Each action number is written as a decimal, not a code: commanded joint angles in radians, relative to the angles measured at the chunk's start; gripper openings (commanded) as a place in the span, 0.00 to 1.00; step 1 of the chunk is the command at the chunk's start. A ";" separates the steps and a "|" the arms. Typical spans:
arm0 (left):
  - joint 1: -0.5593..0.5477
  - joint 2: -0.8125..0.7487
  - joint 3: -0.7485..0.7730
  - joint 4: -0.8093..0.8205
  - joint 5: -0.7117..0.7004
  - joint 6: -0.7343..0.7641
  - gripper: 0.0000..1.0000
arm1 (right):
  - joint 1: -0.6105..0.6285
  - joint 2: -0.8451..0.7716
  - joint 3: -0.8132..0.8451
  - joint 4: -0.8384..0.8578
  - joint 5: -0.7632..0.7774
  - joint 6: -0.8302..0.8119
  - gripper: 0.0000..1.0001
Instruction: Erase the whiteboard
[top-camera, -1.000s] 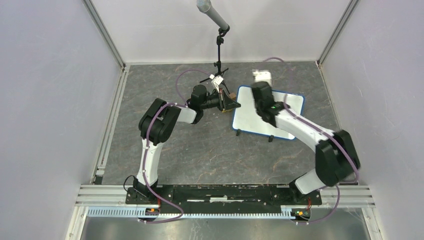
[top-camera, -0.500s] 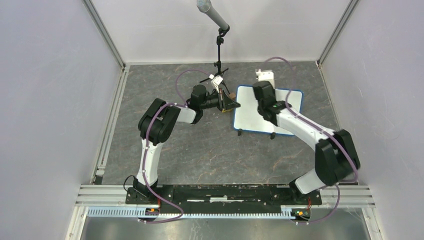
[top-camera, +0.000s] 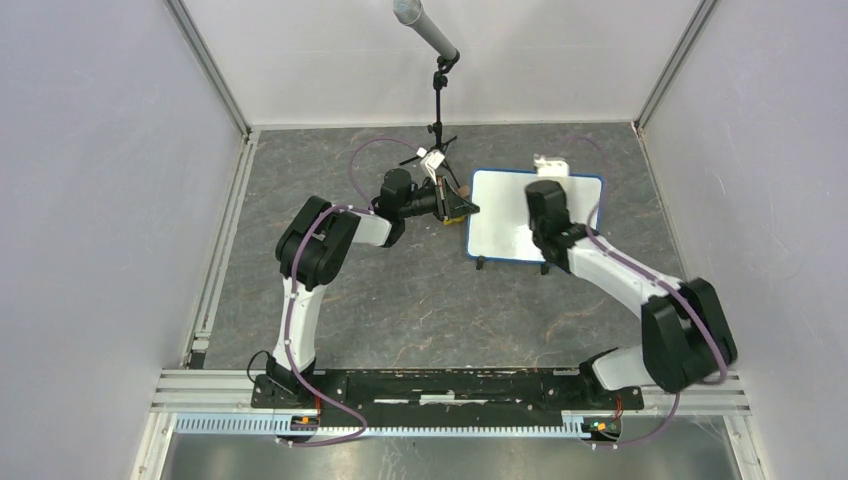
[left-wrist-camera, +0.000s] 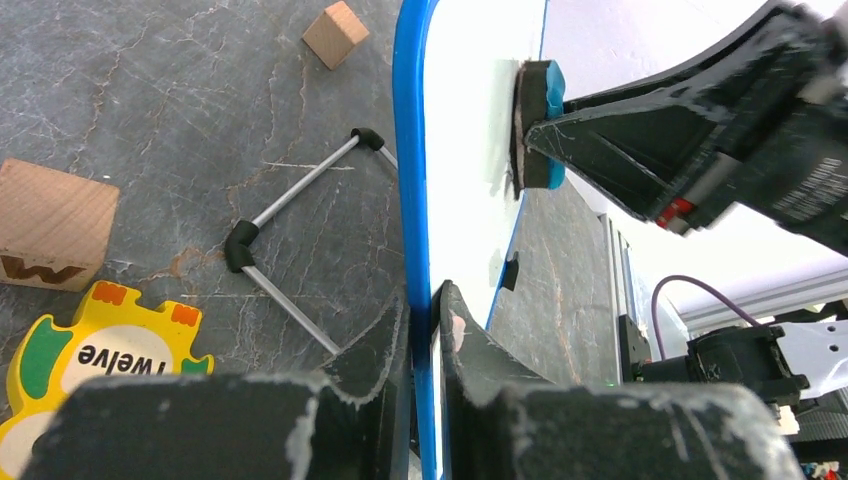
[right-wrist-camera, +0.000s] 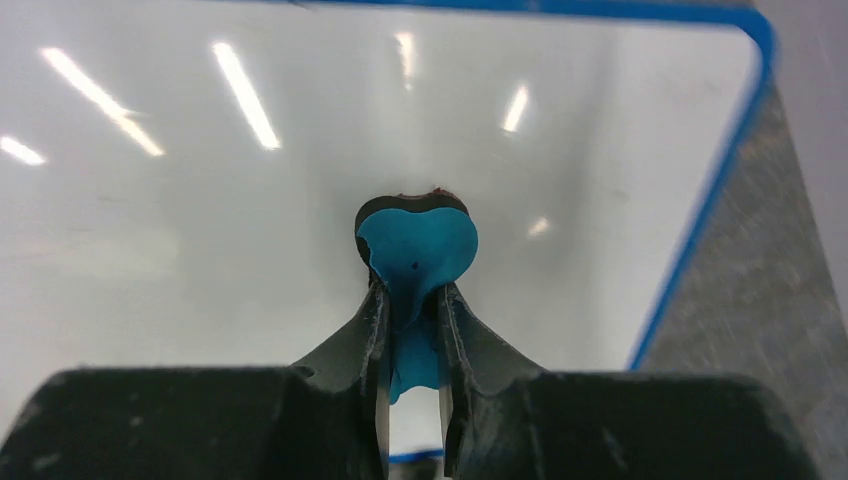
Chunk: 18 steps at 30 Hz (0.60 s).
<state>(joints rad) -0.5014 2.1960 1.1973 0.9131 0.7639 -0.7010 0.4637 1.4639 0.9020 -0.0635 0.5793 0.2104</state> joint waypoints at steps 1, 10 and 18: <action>0.018 -0.015 -0.029 -0.072 -0.036 0.091 0.02 | -0.142 -0.107 -0.220 0.055 0.070 0.070 0.15; 0.020 -0.016 -0.036 -0.071 -0.037 0.091 0.02 | 0.013 -0.127 -0.319 0.212 0.173 0.056 0.14; 0.020 -0.018 -0.036 -0.084 -0.037 0.099 0.02 | 0.296 0.083 -0.125 0.322 0.178 0.053 0.15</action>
<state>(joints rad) -0.4995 2.1887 1.1881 0.9142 0.7639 -0.6949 0.6922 1.4532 0.6521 0.1768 0.7799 0.2592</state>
